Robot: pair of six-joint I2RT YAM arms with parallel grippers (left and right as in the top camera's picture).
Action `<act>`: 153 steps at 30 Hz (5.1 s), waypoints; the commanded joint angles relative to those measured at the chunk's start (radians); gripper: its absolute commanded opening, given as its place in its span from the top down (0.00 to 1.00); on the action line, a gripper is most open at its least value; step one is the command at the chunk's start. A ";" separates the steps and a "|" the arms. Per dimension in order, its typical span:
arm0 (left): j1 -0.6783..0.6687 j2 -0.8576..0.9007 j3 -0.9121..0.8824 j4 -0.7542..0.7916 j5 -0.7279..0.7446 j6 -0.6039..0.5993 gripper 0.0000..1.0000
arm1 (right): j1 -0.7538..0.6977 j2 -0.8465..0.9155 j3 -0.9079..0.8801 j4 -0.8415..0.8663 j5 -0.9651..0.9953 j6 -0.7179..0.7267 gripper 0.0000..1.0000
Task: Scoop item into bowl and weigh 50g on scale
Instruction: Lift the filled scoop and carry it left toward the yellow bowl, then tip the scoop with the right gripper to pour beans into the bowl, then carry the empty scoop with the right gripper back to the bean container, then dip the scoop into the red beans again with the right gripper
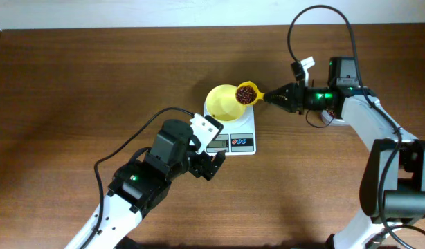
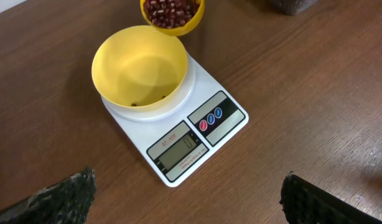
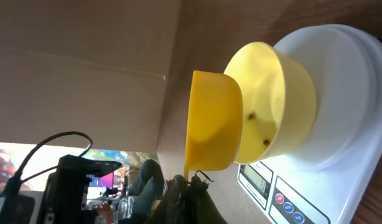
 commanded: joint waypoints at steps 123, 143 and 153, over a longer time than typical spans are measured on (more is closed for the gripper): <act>-0.002 0.002 -0.009 0.001 0.003 -0.013 0.01 | -0.376 -0.447 0.012 -0.284 1.015 -0.294 0.96; -0.002 0.002 -0.009 0.001 0.003 -0.013 0.01 | -0.375 -0.429 0.012 -0.332 0.941 -0.570 0.96; -0.002 0.002 -0.009 0.001 0.003 -0.013 0.01 | -0.375 -0.280 0.010 -0.335 0.931 -0.572 0.96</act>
